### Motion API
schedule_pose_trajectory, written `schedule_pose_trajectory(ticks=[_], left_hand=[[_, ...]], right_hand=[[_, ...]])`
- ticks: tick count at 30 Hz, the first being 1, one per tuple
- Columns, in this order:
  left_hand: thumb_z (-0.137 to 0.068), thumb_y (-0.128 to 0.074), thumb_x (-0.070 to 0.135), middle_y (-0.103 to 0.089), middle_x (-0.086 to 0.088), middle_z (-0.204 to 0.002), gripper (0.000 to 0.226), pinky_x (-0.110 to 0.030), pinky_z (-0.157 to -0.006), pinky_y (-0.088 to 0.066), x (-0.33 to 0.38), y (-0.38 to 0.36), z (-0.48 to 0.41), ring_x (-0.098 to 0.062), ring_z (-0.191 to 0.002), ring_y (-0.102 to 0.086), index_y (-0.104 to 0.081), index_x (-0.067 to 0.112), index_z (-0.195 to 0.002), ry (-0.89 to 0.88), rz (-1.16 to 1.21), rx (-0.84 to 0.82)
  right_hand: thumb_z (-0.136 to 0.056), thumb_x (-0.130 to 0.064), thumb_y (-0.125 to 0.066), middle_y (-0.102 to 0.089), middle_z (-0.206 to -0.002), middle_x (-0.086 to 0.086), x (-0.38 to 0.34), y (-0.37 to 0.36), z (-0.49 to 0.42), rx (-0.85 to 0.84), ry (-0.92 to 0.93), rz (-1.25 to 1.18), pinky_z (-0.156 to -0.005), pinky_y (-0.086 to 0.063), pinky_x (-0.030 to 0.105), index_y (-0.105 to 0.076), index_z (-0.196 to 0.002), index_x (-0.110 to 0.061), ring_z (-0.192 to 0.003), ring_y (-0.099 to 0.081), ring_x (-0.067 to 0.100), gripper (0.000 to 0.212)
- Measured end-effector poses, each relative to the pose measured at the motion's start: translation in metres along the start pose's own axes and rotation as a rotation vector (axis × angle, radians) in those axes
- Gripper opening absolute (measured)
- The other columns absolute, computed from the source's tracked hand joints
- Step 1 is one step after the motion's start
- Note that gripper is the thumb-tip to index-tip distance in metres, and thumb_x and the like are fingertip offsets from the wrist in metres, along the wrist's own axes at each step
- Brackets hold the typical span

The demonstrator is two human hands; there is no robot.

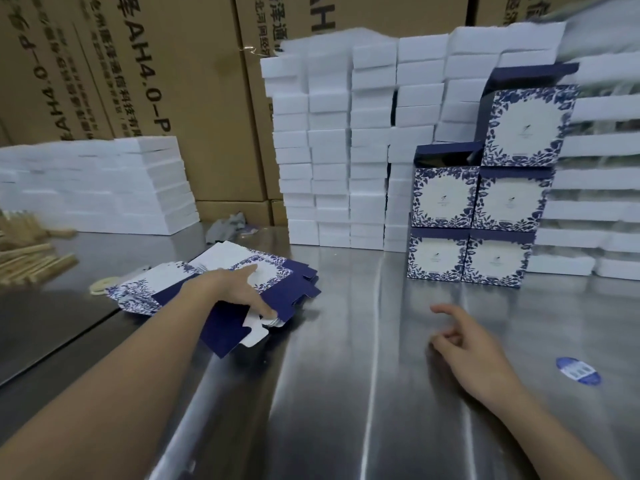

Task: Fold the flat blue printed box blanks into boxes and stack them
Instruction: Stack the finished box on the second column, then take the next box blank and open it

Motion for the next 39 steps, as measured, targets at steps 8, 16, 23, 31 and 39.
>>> schedule_pose_trajectory(ticks=[8, 16, 23, 31, 39], left_hand=[[-0.071, -0.085, 0.041, -0.030, 0.008, -0.169, 0.112, -0.035, -0.072, -0.050, 0.017, 0.027, 0.032, -0.032, -0.141, -0.043, -0.021, 0.050, -0.163, -0.097, -0.083, 0.088], [-0.089, -0.071, 0.006, -0.064, -0.005, -0.145, 0.061, -0.027, -0.091, -0.049, 0.054, 0.111, 0.101, -0.027, -0.119, -0.063, -0.060, 0.028, -0.145, -0.366, 0.127, 0.525], [-0.096, -0.062, -0.002, -0.068, 0.010, -0.138, 0.060, -0.017, -0.094, -0.056, 0.072, 0.148, 0.218, -0.002, -0.126, -0.062, -0.061, 0.033, -0.146, -0.686, 1.007, 0.997], [-0.093, -0.058, -0.013, -0.058, 0.048, -0.130, 0.086, -0.010, -0.095, -0.050, 0.152, -0.009, 0.200, 0.014, -0.126, -0.057, -0.040, 0.039, -0.160, -0.775, 1.468, 0.869], [-0.095, -0.068, -0.002, -0.052, 0.028, -0.148, 0.093, -0.032, -0.113, -0.047, 0.190, -0.060, 0.192, 0.000, -0.145, -0.046, -0.030, 0.052, -0.161, -0.836, 1.392, 0.809]], right_hand=[[-0.095, -0.001, -0.065, -0.069, -0.080, 0.006, 0.004, -0.001, -0.001, -0.021, -0.030, 0.010, -0.055, -0.049, 0.021, -0.068, -0.113, -0.031, -0.061, -0.066, 0.024, 0.036], [-0.094, 0.000, -0.065, -0.069, -0.078, 0.003, 0.003, 0.001, 0.000, -0.011, -0.044, 0.018, -0.056, -0.049, 0.025, -0.071, -0.103, -0.029, -0.063, -0.069, 0.028, 0.031], [-0.092, 0.000, -0.066, -0.073, -0.082, 0.004, -0.003, 0.001, 0.003, -0.003, -0.038, 0.039, -0.077, -0.054, 0.034, -0.073, -0.096, -0.028, -0.077, -0.071, 0.021, 0.028], [-0.101, -0.010, -0.065, -0.077, -0.090, 0.011, -0.007, 0.019, 0.015, 0.045, -0.065, -0.274, -0.070, -0.053, 0.027, -0.075, -0.102, -0.019, -0.076, -0.074, 0.015, 0.014], [-0.059, -0.091, -0.072, -0.065, -0.133, -0.020, -0.020, 0.017, 0.049, -0.021, -0.114, -0.469, -0.104, -0.052, 0.030, -0.051, -0.145, -0.053, -0.120, -0.067, 0.001, 0.096]])
Point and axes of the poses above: each hand's wrist, its own z-axis away from the middle knuckle, its own y-axis out of the back of the hand, x = y × z, the point moved 10 cm from there along -z, towards the middle knuckle
